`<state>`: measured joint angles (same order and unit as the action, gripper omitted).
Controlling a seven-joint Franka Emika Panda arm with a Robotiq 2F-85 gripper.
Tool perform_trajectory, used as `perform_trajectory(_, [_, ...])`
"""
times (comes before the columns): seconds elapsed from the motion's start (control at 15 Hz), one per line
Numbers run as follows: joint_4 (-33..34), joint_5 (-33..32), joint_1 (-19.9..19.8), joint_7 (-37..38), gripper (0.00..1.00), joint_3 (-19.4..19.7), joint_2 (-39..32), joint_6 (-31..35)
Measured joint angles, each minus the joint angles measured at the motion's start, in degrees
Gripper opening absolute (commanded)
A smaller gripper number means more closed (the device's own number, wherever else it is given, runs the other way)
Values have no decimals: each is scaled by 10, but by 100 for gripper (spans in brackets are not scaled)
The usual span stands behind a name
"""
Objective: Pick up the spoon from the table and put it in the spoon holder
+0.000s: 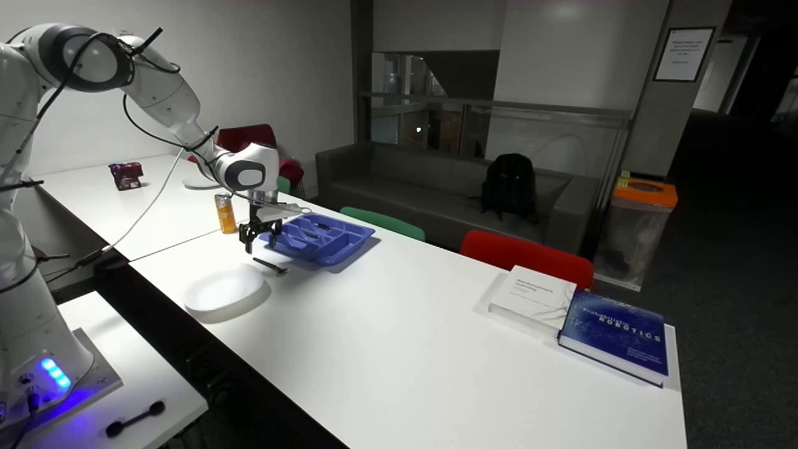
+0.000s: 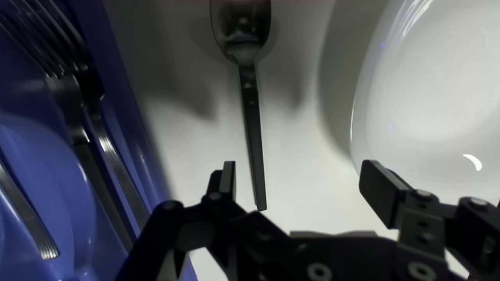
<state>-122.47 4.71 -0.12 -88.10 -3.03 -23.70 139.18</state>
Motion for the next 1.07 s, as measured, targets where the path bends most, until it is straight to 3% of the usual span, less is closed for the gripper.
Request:
perform_trajectory(0.13, [-2, 0, 0, 0, 61, -2, 0, 2])
perform_trajectory(0.4, [-6, -1, 0, 1, 68, -2, 0, 4])
perform_trajectory(1.07, [-9, -24, 0, 21, 62, -3, -4, 7])
